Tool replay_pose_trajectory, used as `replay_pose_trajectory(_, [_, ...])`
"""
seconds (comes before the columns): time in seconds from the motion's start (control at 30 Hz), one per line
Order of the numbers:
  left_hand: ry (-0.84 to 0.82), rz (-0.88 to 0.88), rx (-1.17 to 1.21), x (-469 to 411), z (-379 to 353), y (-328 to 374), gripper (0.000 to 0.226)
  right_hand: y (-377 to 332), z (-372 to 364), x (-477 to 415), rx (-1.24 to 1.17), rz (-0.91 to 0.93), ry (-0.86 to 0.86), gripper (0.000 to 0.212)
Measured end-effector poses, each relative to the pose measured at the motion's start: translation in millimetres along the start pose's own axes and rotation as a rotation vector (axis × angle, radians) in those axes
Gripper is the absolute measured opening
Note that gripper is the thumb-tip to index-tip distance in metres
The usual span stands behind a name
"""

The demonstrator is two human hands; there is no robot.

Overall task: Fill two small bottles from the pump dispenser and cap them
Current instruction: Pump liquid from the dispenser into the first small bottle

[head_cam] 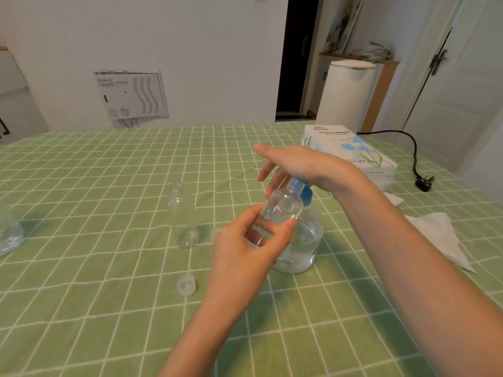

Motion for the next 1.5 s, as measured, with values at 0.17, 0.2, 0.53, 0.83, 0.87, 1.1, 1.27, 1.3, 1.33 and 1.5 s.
replay_pose_trajectory(0.17, [0.004,0.018,0.002,2,1,-3,0.011,5,-6,0,-0.026,0.011,-0.014,0.064])
replay_pose_trajectory(0.2, [0.002,0.020,0.002,2,2,-3,0.010,5,-6,0,-0.025,0.013,-0.013,0.064])
replay_pose_trajectory(0.53, [0.000,0.008,0.012,1,-1,2,0.016,-5,4,-2,0.056,-0.020,-0.017,0.066])
replay_pose_trajectory(0.83, [0.002,0.016,0.006,1,0,1,0.011,2,-2,-1,0.004,0.014,0.006,0.066])
replay_pose_trajectory(0.87, [0.003,0.018,0.004,1,1,0,0.011,3,-3,-2,0.006,0.016,0.002,0.065])
replay_pose_trajectory(1.1, [-0.002,0.019,-0.003,2,1,0,0.012,3,-4,-2,0.027,0.031,0.006,0.067])
replay_pose_trajectory(1.27, [-0.003,0.013,-0.010,0,0,2,0.018,-3,4,-1,0.033,0.002,0.013,0.064])
replay_pose_trajectory(1.3, [-0.001,0.012,-0.012,0,0,2,0.020,-3,4,-1,0.028,-0.001,0.011,0.064])
replay_pose_trajectory(1.33, [0.002,0.012,-0.012,0,0,2,0.021,-3,3,-1,0.022,0.000,0.010,0.064])
replay_pose_trajectory(1.5, [0.002,0.008,-0.017,0,0,0,0.018,-1,1,0,-0.013,0.010,0.021,0.064])
Point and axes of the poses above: each hand's wrist, its own x-axis away from the middle knuckle, its own z-axis out of the back of the hand, y = z × x, the point moved 1 cm from there along -x, towards the middle knuckle, and after that the axes turned 13 degrees about z, right-handed, at the moved point
